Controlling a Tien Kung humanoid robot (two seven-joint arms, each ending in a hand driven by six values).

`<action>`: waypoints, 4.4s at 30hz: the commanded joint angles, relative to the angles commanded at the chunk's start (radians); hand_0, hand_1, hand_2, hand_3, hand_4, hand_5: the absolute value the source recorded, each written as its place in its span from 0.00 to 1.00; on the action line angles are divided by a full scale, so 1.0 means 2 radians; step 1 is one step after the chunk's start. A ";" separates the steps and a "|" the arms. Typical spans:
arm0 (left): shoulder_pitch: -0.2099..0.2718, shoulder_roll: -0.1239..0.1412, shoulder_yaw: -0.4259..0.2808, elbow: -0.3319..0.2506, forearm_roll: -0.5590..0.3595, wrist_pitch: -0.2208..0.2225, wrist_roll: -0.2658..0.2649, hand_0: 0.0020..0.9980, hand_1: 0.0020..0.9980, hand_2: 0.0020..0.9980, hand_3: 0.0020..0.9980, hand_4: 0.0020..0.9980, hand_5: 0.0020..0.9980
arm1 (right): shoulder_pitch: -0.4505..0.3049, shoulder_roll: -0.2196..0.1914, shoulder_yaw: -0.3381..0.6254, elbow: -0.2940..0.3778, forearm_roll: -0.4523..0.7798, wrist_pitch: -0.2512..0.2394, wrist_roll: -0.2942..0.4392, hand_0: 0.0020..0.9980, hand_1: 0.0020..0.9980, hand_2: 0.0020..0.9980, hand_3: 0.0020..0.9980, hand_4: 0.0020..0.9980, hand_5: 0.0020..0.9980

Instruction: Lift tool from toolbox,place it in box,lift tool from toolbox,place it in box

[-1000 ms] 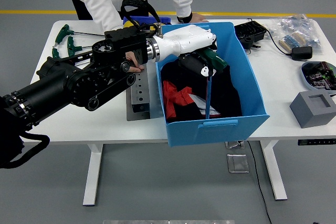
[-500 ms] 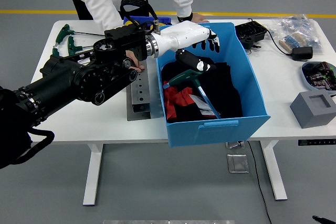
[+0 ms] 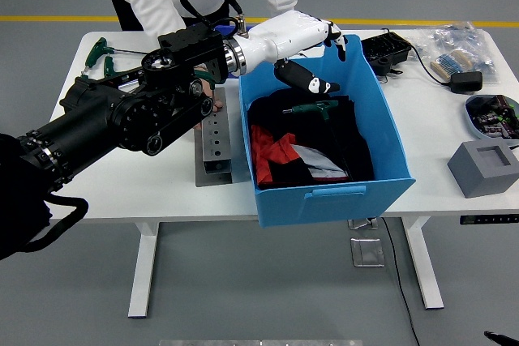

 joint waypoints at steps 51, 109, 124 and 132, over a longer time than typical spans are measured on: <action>0.312 0.093 -0.232 -0.235 -0.386 0.142 0.314 0.33 0.50 0.65 0.72 0.72 0.62 | -0.030 0.013 0.000 -0.004 0.021 -0.003 0.003 0.63 0.63 0.68 0.55 0.80 0.64; 0.202 0.057 -0.134 -0.062 -0.870 0.065 0.265 0.35 0.54 0.69 0.91 0.79 0.91 | -0.015 0.011 -0.010 -0.001 0.021 0.000 0.004 0.64 0.63 0.68 0.55 0.80 0.64; 0.198 0.047 -0.141 -0.060 -0.887 0.055 0.256 0.49 0.65 0.86 0.89 0.79 0.94 | -0.017 0.011 -0.012 0.000 0.023 0.000 0.004 0.64 0.63 0.68 0.55 0.80 0.64; 0.201 0.051 -0.150 -0.087 -0.895 0.057 0.256 0.54 0.68 0.87 0.88 0.80 0.95 | -0.020 0.010 -0.011 0.000 0.022 0.000 0.004 0.64 0.63 0.68 0.55 0.80 0.64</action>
